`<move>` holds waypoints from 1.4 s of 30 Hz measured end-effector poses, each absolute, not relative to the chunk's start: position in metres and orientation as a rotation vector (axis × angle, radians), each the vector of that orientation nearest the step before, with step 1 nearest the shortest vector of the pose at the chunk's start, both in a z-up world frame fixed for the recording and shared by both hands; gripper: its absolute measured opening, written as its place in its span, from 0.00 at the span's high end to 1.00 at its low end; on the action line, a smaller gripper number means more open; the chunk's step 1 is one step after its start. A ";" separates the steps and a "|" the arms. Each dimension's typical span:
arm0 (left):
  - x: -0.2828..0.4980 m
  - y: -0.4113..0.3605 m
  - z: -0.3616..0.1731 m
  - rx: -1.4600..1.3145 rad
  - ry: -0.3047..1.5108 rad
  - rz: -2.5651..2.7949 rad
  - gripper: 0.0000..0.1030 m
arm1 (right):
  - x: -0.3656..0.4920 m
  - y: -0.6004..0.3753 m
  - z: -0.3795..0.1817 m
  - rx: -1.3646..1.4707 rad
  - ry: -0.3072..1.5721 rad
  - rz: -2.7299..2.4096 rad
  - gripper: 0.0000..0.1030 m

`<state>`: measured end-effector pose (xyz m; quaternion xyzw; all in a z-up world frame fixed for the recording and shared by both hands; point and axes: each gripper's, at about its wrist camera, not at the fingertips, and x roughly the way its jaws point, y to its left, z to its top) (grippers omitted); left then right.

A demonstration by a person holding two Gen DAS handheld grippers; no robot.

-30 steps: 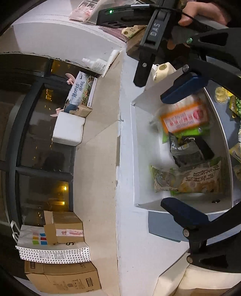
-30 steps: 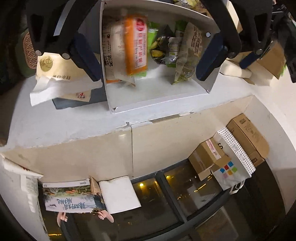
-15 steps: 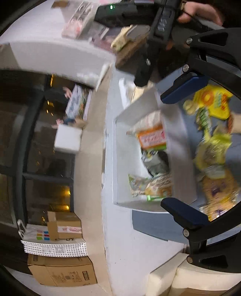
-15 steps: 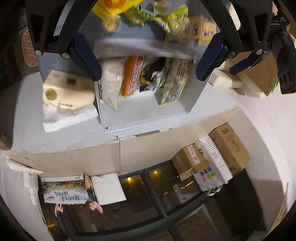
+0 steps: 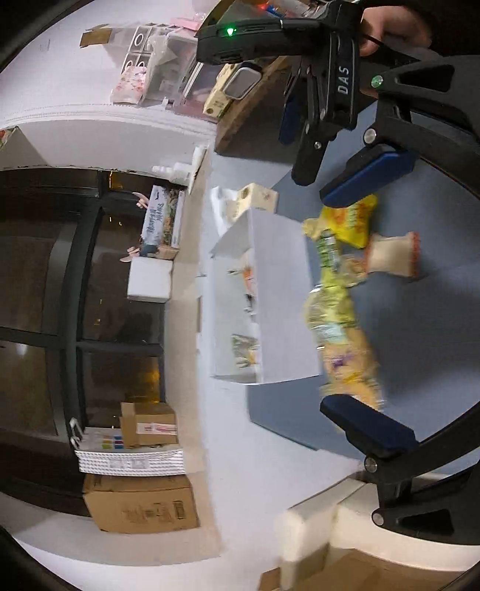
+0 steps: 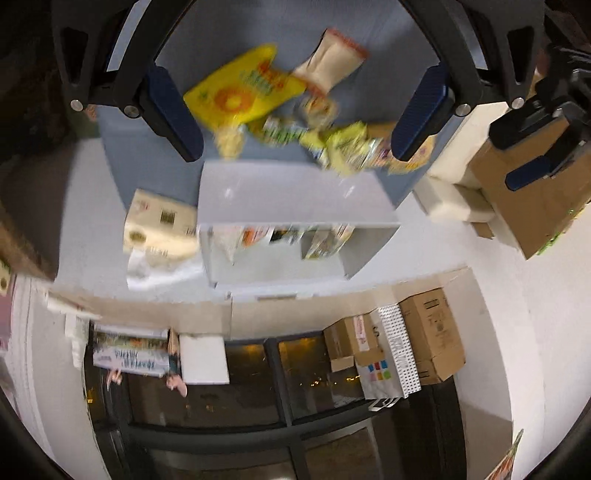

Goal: Organize snacks
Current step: 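Lower the chip bag into the box with the left tool while the right tool drops the cake pack in, then grasp the yellow-green chip bag with the right tool while the left tool grasps a Kuromi cracker pack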

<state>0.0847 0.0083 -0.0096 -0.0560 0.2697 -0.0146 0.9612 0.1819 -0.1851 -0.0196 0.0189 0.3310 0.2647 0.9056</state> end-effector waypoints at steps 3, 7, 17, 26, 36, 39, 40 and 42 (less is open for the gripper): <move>0.071 0.008 -0.024 -0.135 0.576 -0.025 0.00 | 0.156 -0.197 -0.037 0.045 0.704 0.514 0.00; 0.060 0.011 -0.035 -0.204 0.605 -0.024 0.00 | 0.137 -0.213 -0.054 0.116 0.744 0.501 0.00; 0.044 0.027 -0.041 -0.268 0.603 0.032 0.00 | 0.146 -0.200 -0.068 0.071 0.800 0.576 0.00; 0.036 0.043 -0.043 -0.284 0.607 0.078 0.00 | 0.222 -0.103 -0.083 -0.110 0.884 0.708 0.00; 0.036 0.069 -0.055 -0.330 0.634 0.136 0.00 | 0.286 -0.024 -0.121 -0.346 1.012 0.804 0.00; 0.037 0.075 -0.059 -0.336 0.643 0.154 0.00 | 0.296 -0.022 -0.134 -0.324 1.054 0.795 0.18; 0.038 0.077 -0.060 -0.339 0.646 0.157 0.00 | 0.297 -0.022 -0.135 -0.318 1.055 0.784 0.25; 0.039 0.081 -0.064 -0.355 0.653 0.166 0.00 | 0.295 -0.026 -0.134 -0.287 1.053 0.795 0.29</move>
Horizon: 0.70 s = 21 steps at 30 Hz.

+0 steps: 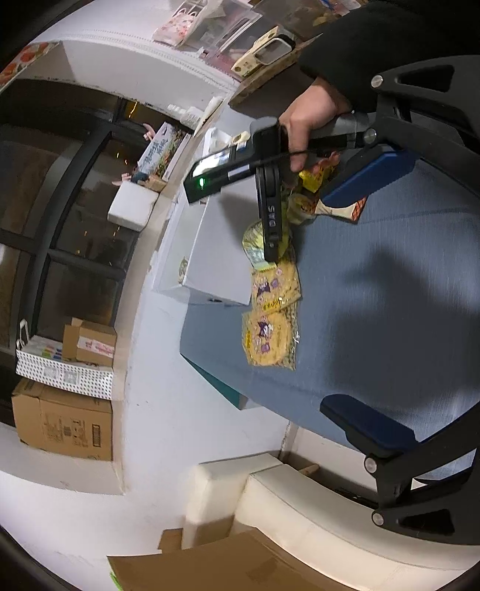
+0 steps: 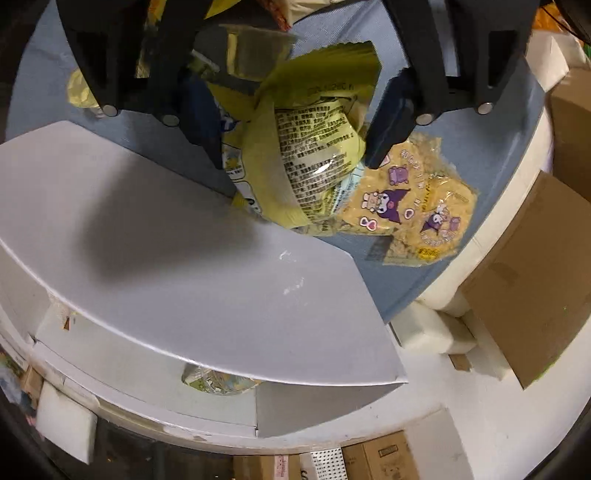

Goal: Organize snacks
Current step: 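Grasp the yellow-green chip bag with the right tool while the left tool grasps a Kuromi cracker pack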

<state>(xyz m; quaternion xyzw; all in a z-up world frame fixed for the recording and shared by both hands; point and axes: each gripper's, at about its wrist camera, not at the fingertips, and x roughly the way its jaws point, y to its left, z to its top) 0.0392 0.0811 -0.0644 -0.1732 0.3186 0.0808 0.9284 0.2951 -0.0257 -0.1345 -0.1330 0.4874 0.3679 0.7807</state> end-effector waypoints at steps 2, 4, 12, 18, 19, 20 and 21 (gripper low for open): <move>0.042 0.084 -0.068 -0.363 0.661 0.171 0.00 | 0.292 -0.029 -0.133 -0.281 1.049 0.802 0.31; 0.045 0.086 -0.071 -0.364 0.667 0.173 0.00 | 0.289 -0.036 -0.128 -0.274 1.028 0.803 0.33; 0.089 0.085 -0.083 -0.239 0.723 0.044 0.00 | 0.264 -0.089 -0.068 -0.080 0.894 0.838 0.33; 0.138 0.080 -0.094 -0.125 0.758 0.017 0.00 | 0.217 -0.145 -0.039 -0.003 0.840 0.802 0.33; 0.146 0.079 -0.096 -0.120 0.766 -0.004 0.00 | 0.209 -0.147 -0.036 0.003 0.828 0.794 0.33; 0.155 0.077 -0.099 -0.110 0.779 -0.013 0.00 | 0.201 -0.156 -0.034 0.013 0.820 0.790 0.33; 0.166 0.073 -0.103 -0.091 0.795 -0.024 0.00 | 0.193 -0.166 -0.031 0.033 0.811 0.780 0.33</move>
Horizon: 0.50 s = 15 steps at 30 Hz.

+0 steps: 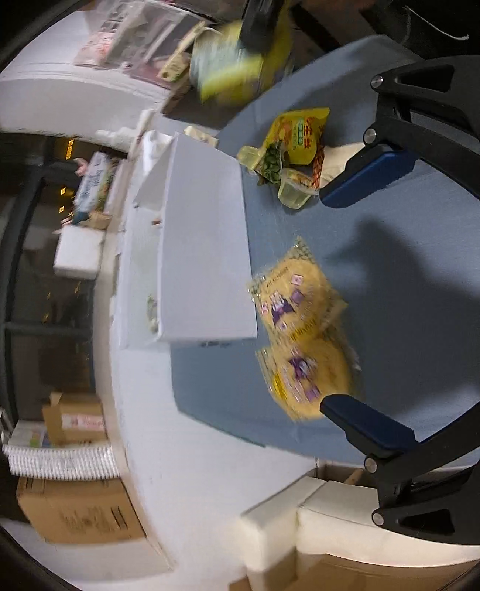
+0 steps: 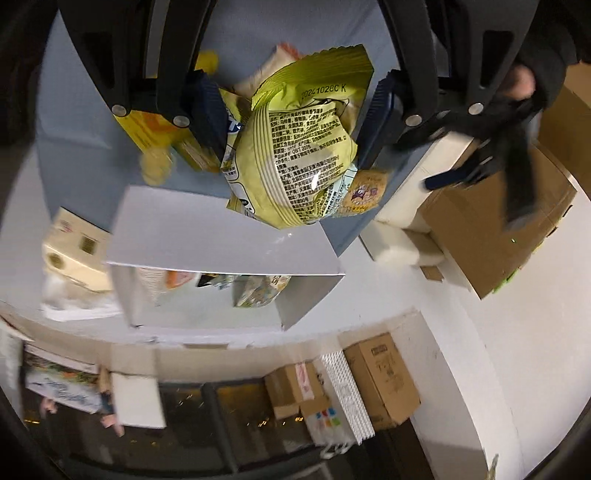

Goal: Organize snacks
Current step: 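Grasp the yellow-green chip bag with the right tool while the left tool grasps a Kuromi cracker pack, then carry both packs over the white box and open both tools to drop them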

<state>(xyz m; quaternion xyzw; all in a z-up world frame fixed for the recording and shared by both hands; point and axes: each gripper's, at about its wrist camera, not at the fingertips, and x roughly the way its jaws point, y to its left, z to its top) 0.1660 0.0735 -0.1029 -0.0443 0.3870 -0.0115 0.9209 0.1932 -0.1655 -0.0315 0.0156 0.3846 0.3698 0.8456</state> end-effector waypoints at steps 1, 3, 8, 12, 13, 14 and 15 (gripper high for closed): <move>0.177 0.069 -0.107 -0.065 0.812 -0.044 0.00 | 0.186 -0.176 -0.030 0.052 0.804 0.763 0.33; 0.193 0.063 -0.113 -0.021 0.827 -0.076 0.00 | 0.174 -0.194 -0.030 0.079 0.802 0.736 0.33; 0.225 0.051 -0.126 0.086 0.875 -0.172 0.00 | 0.153 -0.228 -0.038 0.139 0.810 0.678 0.33; 0.248 0.050 -0.143 0.094 0.948 -0.208 0.02 | 0.151 -0.238 -0.046 0.156 0.823 0.656 0.33; 0.251 0.050 -0.146 0.100 0.956 -0.206 0.09 | 0.153 -0.238 -0.047 0.160 0.827 0.655 0.33; 0.254 0.051 -0.150 0.113 0.969 -0.193 0.17 | 0.153 -0.238 -0.048 0.160 0.828 0.656 0.33; 0.256 0.052 -0.153 0.125 0.984 -0.177 0.24 | 0.153 -0.238 -0.048 0.156 0.828 0.653 0.33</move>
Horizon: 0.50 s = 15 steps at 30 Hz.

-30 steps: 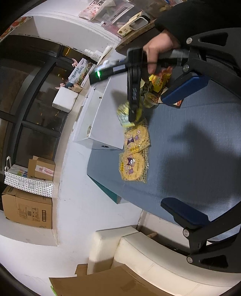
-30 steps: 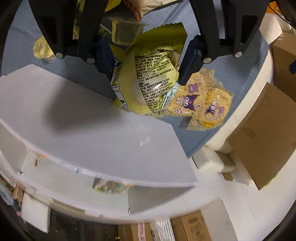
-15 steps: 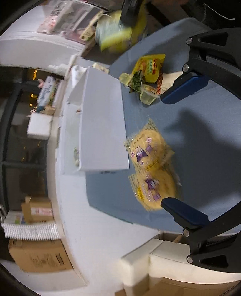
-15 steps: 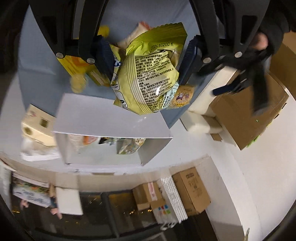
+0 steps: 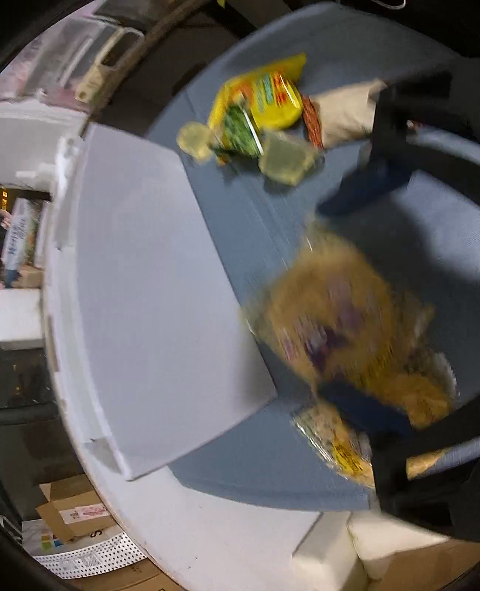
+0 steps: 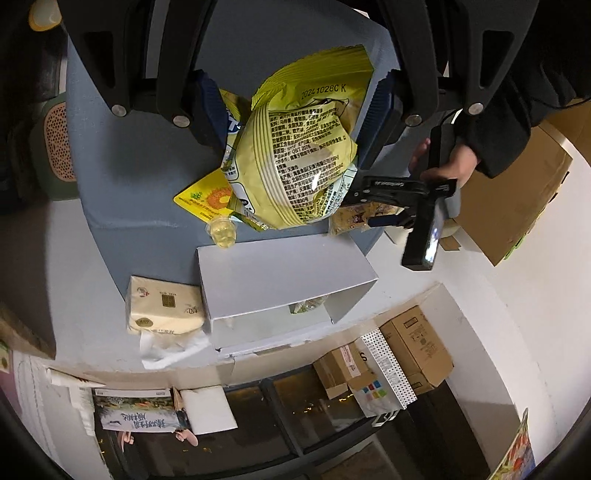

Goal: Organize snacks
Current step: 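Carry both packs over the white box and open both tools to drop them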

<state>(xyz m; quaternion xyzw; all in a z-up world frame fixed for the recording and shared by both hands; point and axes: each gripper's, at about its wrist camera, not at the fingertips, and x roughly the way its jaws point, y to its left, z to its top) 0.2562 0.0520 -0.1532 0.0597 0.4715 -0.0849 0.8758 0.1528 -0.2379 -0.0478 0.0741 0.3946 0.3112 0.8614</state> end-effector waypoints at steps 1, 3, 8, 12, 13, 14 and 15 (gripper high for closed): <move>0.255 0.054 -0.152 0.114 0.977 -0.185 0.25 | 0.153 -0.238 -0.048 0.149 0.829 0.649 0.33; 0.252 0.055 -0.150 0.107 0.979 -0.203 0.26 | 0.151 -0.239 -0.049 0.152 0.827 0.652 0.33; 0.235 0.063 -0.137 0.058 0.924 -0.180 0.27 | 0.151 -0.232 -0.053 0.156 0.831 0.665 0.33; 0.203 0.062 -0.105 -0.005 0.815 -0.162 0.27 | 0.155 -0.226 -0.057 0.153 0.837 0.669 0.33; 0.195 0.059 -0.094 -0.025 0.787 -0.158 0.27 | 0.157 -0.225 -0.058 0.160 0.840 0.671 0.33; 0.188 0.059 -0.085 -0.041 0.759 -0.155 0.27 | 0.160 -0.224 -0.058 0.168 0.841 0.671 0.33; 0.180 0.057 -0.073 -0.065 0.721 -0.153 0.27 | 0.165 -0.222 -0.057 0.176 0.836 0.668 0.33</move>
